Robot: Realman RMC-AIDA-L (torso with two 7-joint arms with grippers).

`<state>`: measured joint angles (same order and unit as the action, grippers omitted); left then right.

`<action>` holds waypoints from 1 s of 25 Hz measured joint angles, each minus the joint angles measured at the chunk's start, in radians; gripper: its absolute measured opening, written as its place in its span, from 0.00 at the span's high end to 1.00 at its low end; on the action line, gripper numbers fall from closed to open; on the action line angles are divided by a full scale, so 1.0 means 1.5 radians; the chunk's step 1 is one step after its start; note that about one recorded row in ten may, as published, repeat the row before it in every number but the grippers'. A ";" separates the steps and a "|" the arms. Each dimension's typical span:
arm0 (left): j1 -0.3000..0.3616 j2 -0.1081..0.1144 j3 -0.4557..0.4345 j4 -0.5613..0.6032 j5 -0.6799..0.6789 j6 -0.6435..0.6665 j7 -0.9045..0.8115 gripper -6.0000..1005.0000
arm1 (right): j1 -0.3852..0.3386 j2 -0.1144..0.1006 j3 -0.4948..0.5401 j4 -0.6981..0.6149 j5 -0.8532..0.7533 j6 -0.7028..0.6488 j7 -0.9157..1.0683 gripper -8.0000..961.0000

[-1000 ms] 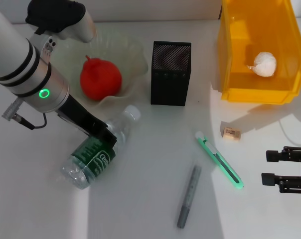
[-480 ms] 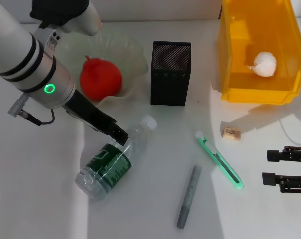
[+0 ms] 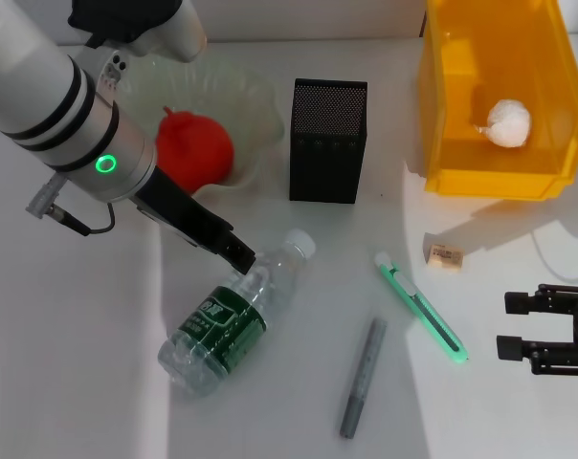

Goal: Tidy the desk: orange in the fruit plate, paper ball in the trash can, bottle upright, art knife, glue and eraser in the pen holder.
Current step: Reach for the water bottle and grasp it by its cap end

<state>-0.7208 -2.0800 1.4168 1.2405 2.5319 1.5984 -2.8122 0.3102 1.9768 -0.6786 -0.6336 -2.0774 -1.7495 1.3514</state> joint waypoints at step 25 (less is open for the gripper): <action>-0.045 0.000 0.068 -0.059 -0.022 -0.121 -0.038 0.23 | -0.006 -0.001 0.019 0.000 -0.001 0.008 -0.003 0.26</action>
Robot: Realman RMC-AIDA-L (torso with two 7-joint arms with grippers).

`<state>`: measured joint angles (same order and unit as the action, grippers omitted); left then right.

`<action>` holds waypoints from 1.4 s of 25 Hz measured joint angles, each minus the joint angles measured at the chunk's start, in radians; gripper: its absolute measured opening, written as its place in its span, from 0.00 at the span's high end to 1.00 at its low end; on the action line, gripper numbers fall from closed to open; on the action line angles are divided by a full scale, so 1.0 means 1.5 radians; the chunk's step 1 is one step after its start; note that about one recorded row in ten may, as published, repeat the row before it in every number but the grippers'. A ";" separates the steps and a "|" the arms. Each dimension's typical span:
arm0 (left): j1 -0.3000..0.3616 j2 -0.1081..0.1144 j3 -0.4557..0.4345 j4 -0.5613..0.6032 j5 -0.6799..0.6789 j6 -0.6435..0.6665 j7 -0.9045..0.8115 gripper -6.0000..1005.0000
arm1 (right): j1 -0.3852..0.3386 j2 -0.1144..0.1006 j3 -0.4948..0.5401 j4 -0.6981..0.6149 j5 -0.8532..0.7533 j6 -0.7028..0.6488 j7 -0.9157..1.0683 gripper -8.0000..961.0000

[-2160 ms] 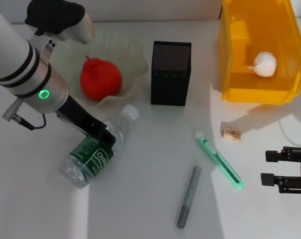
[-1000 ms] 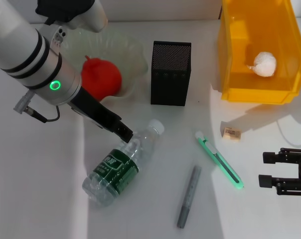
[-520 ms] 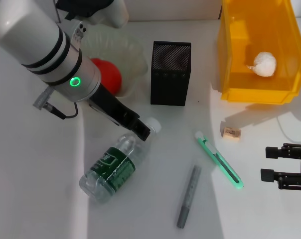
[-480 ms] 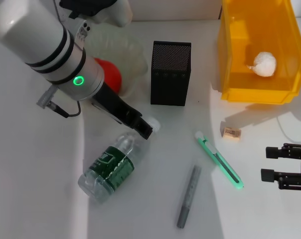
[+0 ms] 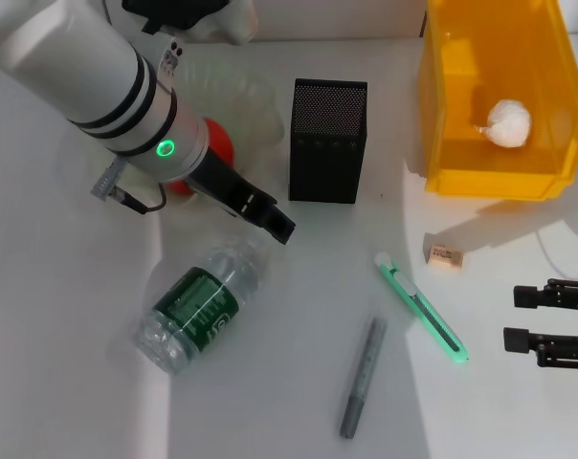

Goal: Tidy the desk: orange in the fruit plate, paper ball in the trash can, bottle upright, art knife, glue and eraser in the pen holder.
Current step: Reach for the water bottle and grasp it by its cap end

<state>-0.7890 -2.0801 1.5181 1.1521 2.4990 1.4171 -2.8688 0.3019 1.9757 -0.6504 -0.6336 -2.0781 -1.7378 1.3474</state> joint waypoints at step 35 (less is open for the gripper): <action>0.004 0.000 0.096 -0.070 0.030 -0.124 -0.003 0.26 | 0.001 0.001 0.000 0.000 0.005 -0.002 0.000 0.26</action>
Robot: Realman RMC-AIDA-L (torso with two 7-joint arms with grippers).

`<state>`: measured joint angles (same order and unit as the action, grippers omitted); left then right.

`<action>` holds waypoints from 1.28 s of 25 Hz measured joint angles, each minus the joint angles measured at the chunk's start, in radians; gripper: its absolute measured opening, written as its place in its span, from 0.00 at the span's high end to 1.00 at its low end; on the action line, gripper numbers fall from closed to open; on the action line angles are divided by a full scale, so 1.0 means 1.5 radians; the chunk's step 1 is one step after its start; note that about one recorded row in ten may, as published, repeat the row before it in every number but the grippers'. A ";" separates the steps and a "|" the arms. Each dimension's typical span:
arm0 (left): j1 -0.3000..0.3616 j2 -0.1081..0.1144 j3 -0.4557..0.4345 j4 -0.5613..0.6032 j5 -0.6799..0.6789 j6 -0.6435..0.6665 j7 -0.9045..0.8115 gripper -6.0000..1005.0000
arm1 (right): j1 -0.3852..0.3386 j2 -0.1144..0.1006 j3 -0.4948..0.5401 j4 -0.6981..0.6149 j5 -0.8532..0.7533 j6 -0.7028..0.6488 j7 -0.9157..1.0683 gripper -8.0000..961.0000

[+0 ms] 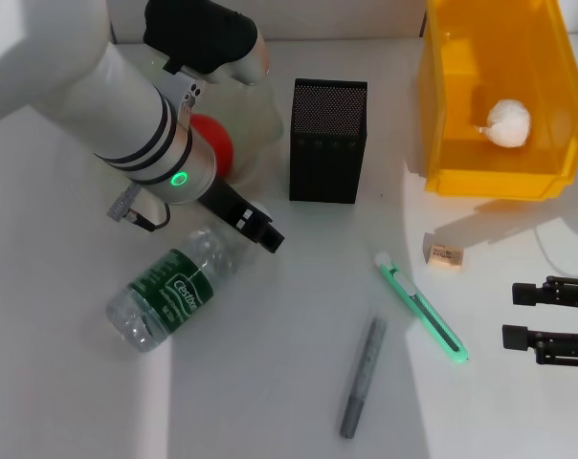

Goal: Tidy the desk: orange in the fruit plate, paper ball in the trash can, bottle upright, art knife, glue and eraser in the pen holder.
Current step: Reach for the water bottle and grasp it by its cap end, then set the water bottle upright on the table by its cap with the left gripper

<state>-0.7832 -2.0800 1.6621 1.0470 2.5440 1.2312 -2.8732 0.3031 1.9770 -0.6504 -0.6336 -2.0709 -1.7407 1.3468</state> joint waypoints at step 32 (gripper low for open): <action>0.256 0.005 0.004 0.322 -0.076 -0.056 0.109 0.55 | -0.002 0.000 0.040 0.008 -0.001 -0.004 0.003 0.26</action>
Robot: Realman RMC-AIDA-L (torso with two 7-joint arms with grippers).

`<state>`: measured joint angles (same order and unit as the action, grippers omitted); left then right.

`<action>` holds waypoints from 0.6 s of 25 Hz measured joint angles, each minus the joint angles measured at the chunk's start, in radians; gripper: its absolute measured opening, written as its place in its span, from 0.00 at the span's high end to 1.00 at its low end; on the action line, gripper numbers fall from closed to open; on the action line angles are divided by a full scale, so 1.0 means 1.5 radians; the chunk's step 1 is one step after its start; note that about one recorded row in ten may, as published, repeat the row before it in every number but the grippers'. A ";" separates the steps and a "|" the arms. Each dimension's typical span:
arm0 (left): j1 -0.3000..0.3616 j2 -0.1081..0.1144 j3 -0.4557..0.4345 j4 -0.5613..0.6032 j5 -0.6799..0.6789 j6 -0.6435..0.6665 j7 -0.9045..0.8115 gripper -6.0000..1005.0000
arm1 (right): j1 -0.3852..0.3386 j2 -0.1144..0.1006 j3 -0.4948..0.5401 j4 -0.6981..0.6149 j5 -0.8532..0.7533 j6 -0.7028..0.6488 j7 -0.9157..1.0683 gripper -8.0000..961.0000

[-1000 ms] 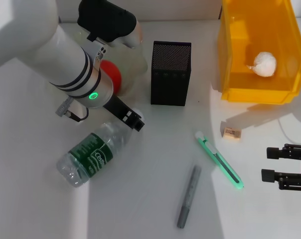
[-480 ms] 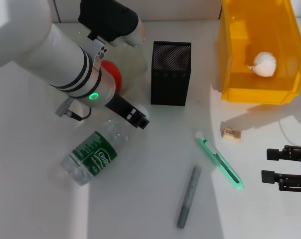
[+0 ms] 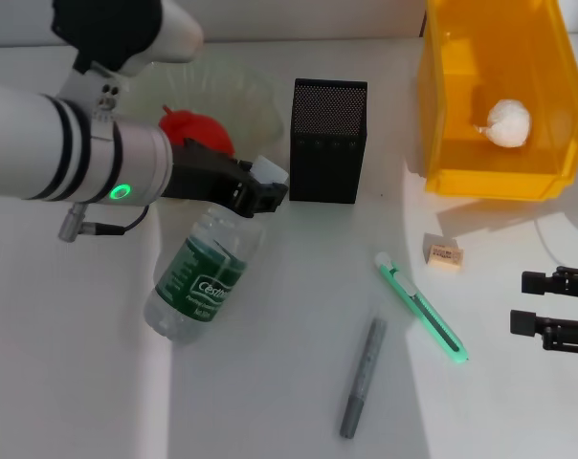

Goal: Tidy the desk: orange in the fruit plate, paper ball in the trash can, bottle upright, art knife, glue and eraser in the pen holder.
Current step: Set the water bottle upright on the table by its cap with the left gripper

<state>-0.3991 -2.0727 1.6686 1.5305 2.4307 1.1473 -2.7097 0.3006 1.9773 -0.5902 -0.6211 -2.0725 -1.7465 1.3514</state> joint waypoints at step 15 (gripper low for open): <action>0.235 0.002 -0.183 -0.052 -0.519 0.010 0.528 0.55 | 0.018 0.007 0.022 0.016 0.002 -0.053 0.001 0.26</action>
<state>-0.0473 -2.0693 1.3947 1.4519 1.6522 1.1625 -1.9174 0.3283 1.9882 -0.5565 -0.5972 -2.0701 -1.8255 1.3532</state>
